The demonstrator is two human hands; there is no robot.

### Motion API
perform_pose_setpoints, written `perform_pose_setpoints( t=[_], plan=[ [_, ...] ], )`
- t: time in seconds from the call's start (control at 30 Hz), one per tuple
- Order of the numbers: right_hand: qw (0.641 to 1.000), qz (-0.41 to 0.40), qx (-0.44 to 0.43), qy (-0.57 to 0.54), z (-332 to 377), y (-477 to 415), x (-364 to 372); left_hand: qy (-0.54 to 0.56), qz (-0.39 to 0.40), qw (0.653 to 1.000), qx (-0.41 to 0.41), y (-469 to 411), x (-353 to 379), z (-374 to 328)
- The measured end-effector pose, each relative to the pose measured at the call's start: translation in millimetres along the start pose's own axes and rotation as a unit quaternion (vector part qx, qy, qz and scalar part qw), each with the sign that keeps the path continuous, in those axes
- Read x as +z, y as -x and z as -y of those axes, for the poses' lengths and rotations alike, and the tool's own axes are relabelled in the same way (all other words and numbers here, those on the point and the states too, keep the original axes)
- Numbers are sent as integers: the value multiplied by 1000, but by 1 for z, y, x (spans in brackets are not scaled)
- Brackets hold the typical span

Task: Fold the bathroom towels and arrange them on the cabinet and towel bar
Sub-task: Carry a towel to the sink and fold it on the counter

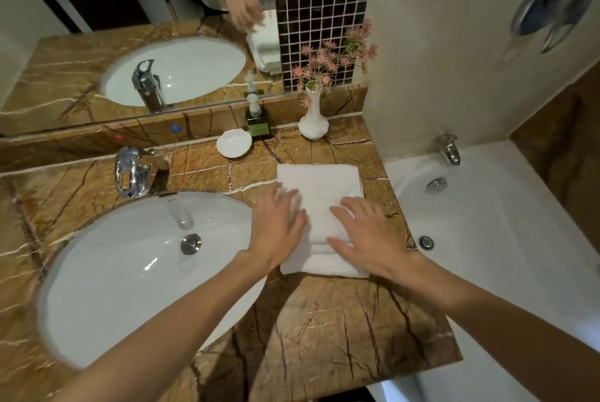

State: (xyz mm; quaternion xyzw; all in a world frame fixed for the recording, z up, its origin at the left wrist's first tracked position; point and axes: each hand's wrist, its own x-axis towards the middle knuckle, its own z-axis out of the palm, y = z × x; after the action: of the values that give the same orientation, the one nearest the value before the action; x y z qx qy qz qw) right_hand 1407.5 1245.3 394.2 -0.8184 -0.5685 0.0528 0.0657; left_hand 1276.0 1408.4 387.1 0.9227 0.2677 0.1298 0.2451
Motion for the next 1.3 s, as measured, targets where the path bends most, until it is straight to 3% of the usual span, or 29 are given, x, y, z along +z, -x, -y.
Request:
perform_pose_setpoints(
  t=[0.13, 0.23, 0.33, 0.43, 0.5, 0.67, 0.77, 0.93, 1.17, 1.3],
  plan=[
    [981, -7, 150, -120, -16, -30, -7, 192, 38, 964, -182, -43, -3, -5],
    [916, 19, 257, -306, -22, -47, -10, 258, 25, 930, -260, -60, -6, -7],
    [833, -15, 312, -456, -24, -51, -10, 292, 39, 916, -271, -62, -9, -7],
    [756, -49, 359, -546, -28, -52, -11, 328, 87, 901, -270, -56, -20, -9],
    [722, -61, 379, -575, -32, -51, -12, 335, 115, 903, -244, -48, -28, -11],
    [710, -69, 388, -583, -34, -47, -19, 311, 114, 928, -168, -23, -34, -22],
    [746, -78, 357, -557, -29, -49, -26, 276, 137, 945, -110, -9, -31, -33],
    [846, -35, 277, -454, -19, -35, -25, 268, 159, 947, -78, 15, -26, -43],
    [868, -76, 298, -390, 1, 4, -22, 240, 215, 944, -74, 54, -24, -52],
    [881, -87, 284, -369, 20, 36, -21, 230, 140, 960, -80, 71, -18, -58]
  ],
)
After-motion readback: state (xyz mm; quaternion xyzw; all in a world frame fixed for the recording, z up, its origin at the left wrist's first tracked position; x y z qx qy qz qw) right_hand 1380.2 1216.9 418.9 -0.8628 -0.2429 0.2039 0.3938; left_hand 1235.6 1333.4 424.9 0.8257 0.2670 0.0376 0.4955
